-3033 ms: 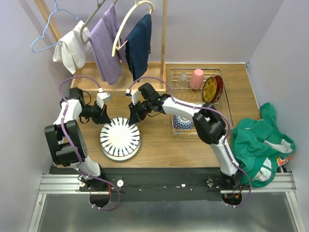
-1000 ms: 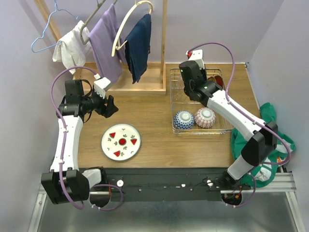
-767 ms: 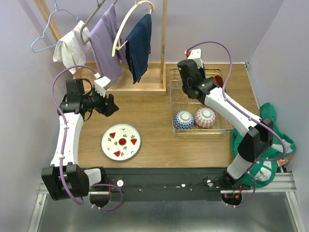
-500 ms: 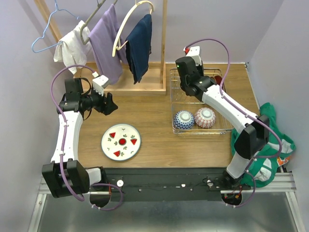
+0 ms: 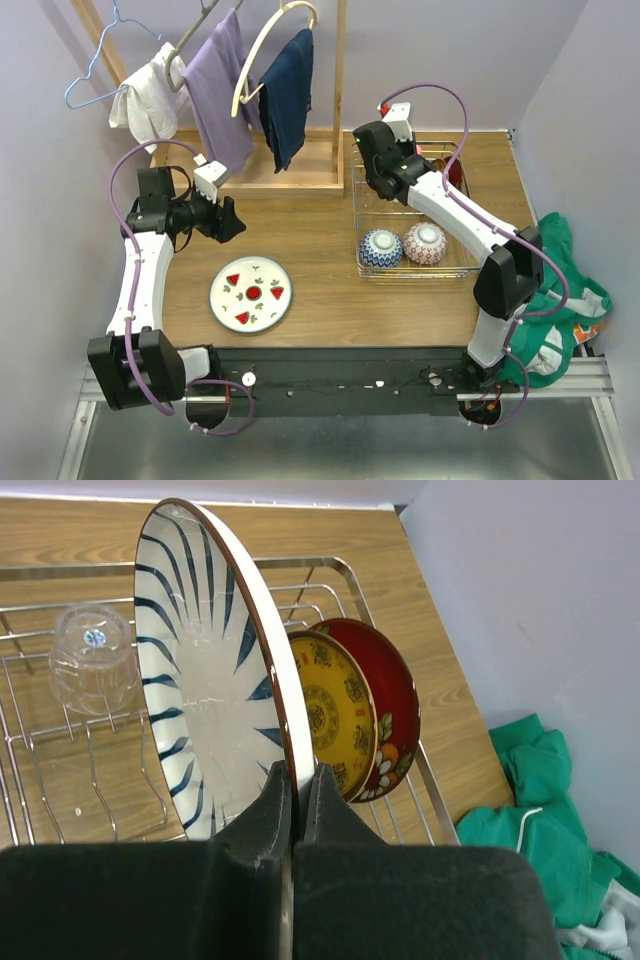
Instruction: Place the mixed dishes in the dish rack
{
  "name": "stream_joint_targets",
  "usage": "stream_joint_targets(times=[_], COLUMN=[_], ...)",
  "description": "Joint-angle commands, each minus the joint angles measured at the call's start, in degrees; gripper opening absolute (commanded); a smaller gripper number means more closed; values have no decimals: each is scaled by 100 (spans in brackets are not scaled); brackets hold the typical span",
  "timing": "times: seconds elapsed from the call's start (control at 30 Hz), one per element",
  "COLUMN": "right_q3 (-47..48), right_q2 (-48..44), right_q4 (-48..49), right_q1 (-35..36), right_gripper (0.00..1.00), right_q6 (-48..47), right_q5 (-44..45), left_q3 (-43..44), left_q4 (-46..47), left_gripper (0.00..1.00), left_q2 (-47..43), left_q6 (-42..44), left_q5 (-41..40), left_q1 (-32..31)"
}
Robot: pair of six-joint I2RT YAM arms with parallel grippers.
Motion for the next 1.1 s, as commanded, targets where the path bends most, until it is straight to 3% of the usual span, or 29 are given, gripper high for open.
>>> stream_joint_targets(times=[0.0, 0.6, 0.63, 0.73, 0.77, 0.87, 1.07], right_q3=[163, 110, 75, 4, -22, 4, 31], right_q2=[-67, 382, 364, 285, 259, 75, -356], right_q4=[-156, -341, -324, -306, -297, -376, -578], right_q1=[-18, -18, -18, -18, -18, -18, 17], right_gripper=[1, 1, 4, 22, 33, 49, 60], right_q6=[561, 826, 799, 668, 598, 492, 474], right_q5=[356, -4, -39, -250, -346, -661, -1269], left_q3=[-122, -526, -579, -675, -711, -825, -992], left_q4=[-76, -216, -269, -392, -418, -489, -577], left_gripper=[76, 80, 80, 82, 82, 84, 84], left_q2=[-133, -300, -283, -213, -143, 6, 297], left_q6=[139, 340, 445, 604, 752, 981, 1412], left_q5=[17, -212, -221, -221, -221, -334, -581], left_q1=[21, -41, -40, -40, -40, -41, 56])
